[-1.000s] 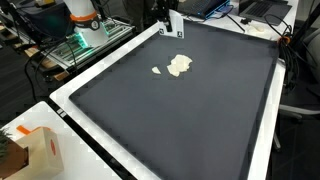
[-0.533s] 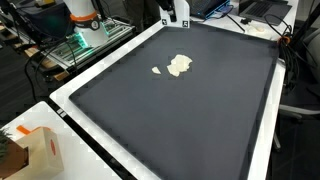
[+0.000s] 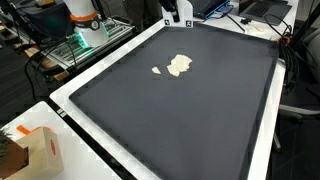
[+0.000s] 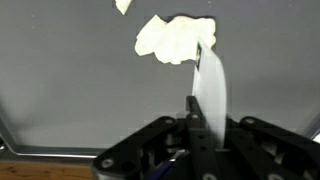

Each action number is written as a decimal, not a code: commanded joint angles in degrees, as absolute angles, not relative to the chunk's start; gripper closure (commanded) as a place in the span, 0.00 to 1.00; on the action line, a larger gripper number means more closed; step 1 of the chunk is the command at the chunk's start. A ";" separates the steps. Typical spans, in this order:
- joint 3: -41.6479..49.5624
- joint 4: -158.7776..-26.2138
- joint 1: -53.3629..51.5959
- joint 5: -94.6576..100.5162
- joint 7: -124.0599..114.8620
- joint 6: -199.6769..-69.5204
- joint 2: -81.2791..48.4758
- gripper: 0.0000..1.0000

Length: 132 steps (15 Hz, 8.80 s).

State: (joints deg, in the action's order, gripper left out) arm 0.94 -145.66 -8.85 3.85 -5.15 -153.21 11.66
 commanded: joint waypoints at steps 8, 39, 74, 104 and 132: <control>29.74 -145.98 -40.25 -36.48 42.51 -149.38 13.50 0.99; 9.15 -135.97 6.30 -83.34 76.78 -115.97 -10.65 0.99; 1.90 -149.57 0.44 -78.33 49.60 -152.33 4.19 0.99; -5.14 -151.46 4.16 -4.35 -29.07 -158.92 8.52 0.99; -4.65 -127.55 -5.84 35.26 -88.60 -114.23 -12.10 0.99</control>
